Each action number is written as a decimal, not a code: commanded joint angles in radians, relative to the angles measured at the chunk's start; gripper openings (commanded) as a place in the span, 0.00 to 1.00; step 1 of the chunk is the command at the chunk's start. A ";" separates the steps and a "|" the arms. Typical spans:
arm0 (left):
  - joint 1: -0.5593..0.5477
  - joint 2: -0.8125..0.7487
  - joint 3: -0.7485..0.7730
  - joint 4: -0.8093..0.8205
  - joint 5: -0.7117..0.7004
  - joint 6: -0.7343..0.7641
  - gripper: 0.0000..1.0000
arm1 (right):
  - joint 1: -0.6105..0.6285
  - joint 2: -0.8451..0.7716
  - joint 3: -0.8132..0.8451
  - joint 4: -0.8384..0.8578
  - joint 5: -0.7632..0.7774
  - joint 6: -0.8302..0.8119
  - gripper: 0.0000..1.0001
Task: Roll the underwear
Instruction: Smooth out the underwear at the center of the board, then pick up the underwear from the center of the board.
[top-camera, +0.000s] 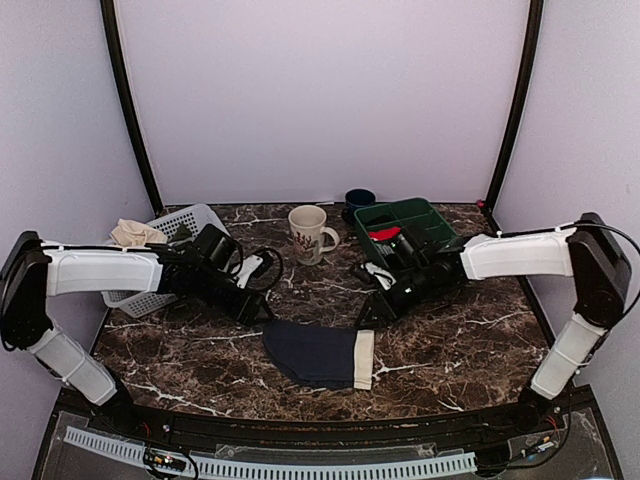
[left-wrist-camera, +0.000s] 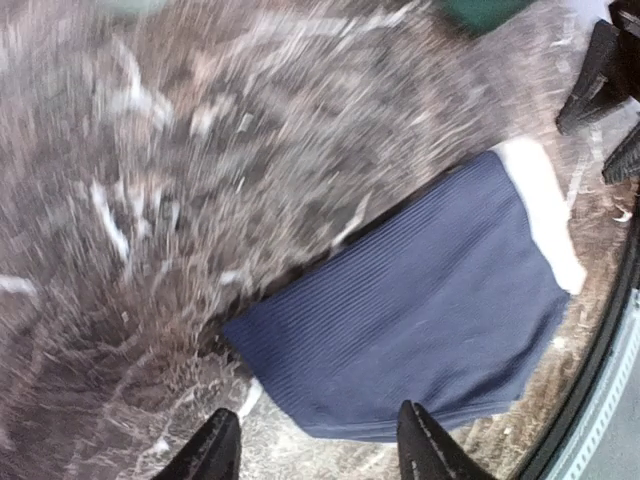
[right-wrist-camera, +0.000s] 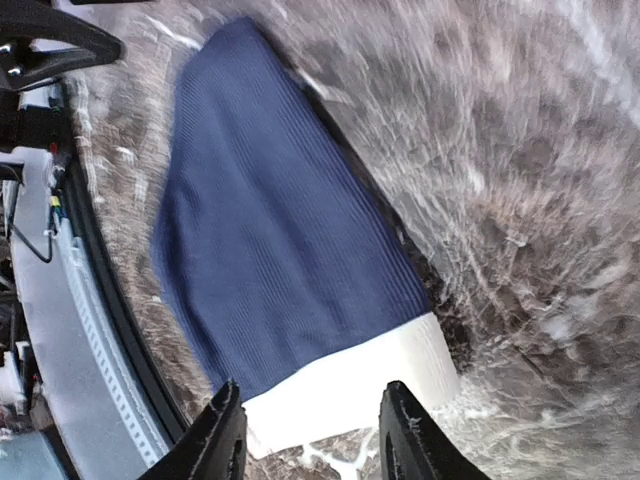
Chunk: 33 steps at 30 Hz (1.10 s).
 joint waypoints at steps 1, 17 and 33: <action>-0.027 -0.147 0.052 -0.017 -0.004 0.162 0.61 | 0.002 -0.252 -0.046 0.071 0.114 -0.102 0.54; -0.120 -0.193 0.067 0.065 0.033 0.482 0.99 | 0.009 -0.504 -0.248 0.286 0.073 -0.237 1.00; -0.394 -0.087 -0.232 0.424 0.043 0.730 0.74 | 0.494 -0.451 -0.503 0.448 0.475 -0.489 0.56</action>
